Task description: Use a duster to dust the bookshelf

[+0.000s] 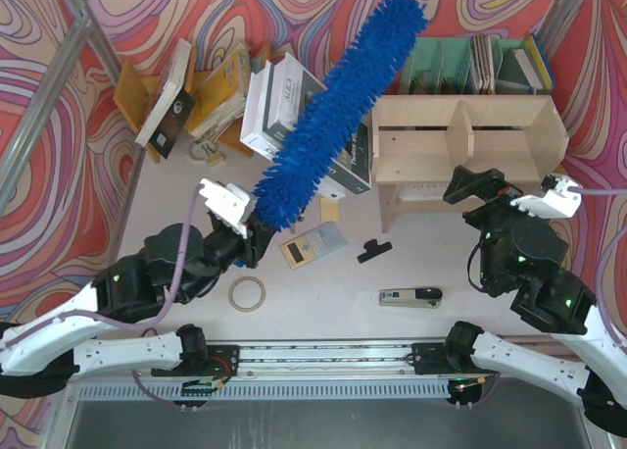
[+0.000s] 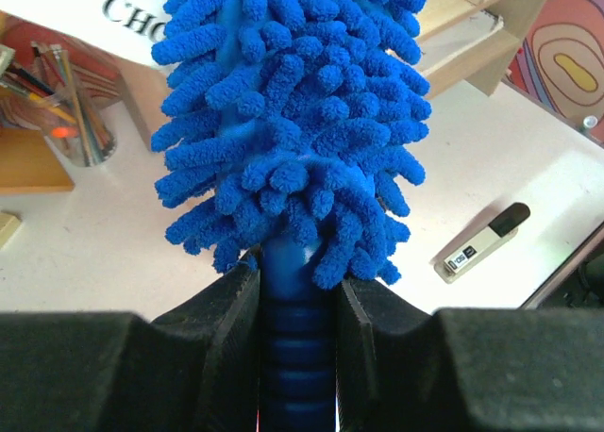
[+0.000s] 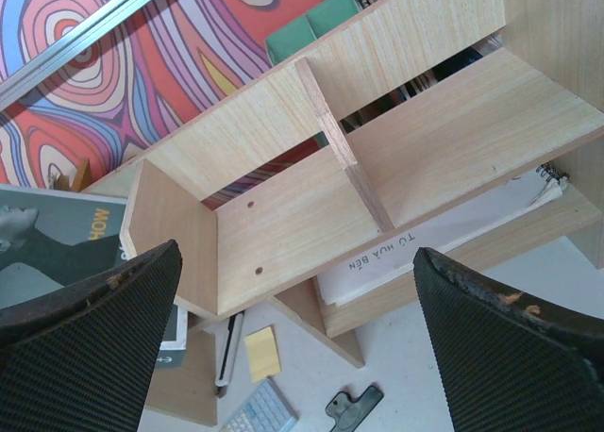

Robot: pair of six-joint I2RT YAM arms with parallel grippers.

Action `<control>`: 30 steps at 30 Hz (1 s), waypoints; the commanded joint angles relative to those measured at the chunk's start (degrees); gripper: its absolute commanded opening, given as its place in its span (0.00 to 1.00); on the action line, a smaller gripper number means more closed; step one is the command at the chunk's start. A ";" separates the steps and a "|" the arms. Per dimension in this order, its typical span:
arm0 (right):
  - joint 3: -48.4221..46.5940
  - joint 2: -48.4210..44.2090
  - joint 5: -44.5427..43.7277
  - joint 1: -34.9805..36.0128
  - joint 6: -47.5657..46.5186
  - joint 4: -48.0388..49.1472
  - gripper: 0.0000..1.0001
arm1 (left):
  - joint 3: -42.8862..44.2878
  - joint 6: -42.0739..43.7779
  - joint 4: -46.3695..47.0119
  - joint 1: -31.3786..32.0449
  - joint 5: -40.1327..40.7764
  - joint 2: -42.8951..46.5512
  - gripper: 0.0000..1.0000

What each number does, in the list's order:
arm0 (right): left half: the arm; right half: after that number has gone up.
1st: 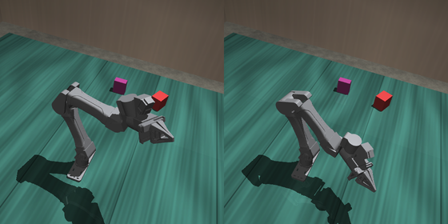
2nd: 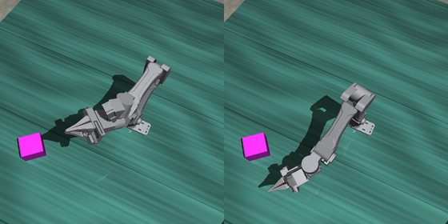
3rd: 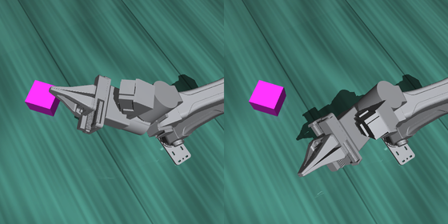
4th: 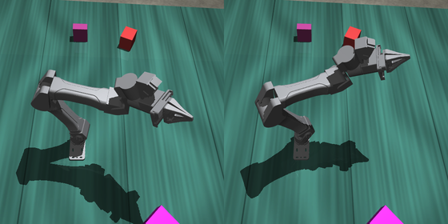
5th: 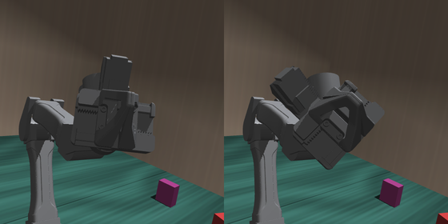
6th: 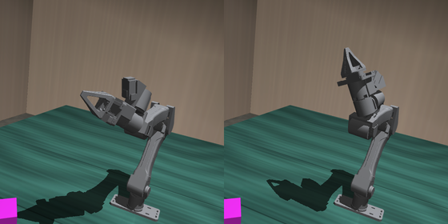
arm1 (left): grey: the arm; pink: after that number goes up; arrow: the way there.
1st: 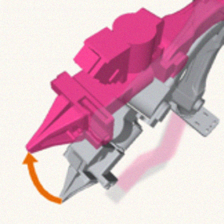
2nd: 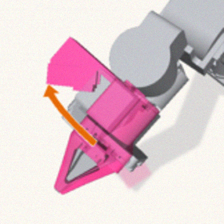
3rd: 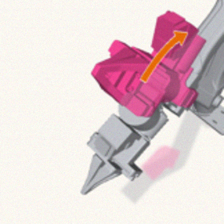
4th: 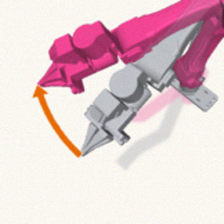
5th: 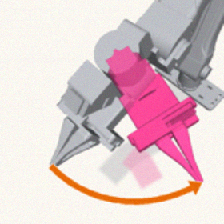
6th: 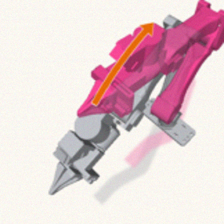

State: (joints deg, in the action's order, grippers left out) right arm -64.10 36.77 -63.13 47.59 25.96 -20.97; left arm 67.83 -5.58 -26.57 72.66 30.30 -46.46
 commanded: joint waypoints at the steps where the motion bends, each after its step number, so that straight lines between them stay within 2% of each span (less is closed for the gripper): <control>1: 0.38 -0.32 -0.57 -0.20 0.53 -0.21 0.99 | -1.85 0.86 0.34 -0.15 4.04 2.92 0.00; 7: -0.56 1.02 -0.25 -0.13 0.44 -0.03 0.99 | -5.65 -0.08 2.21 -0.24 3.08 1.99 0.00; 15: -1.34 1.33 -0.31 -0.16 -0.33 0.41 0.99 | -6.99 -2.51 5.56 -0.25 -3.48 -3.42 0.00; 22: -1.96 2.01 1.66 -0.14 -0.94 1.72 0.99 | -2.57 -3.09 6.48 -0.15 -11.50 -5.86 0.00; 30: -3.40 4.94 11.19 -0.15 2.36 1.59 0.99 | 1.88 -3.19 7.83 0.38 -15.97 -9.15 0.00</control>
State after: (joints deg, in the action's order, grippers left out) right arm -65.39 39.90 -57.39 47.59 26.26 -20.38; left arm 67.26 -8.14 -24.25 72.69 17.50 -54.33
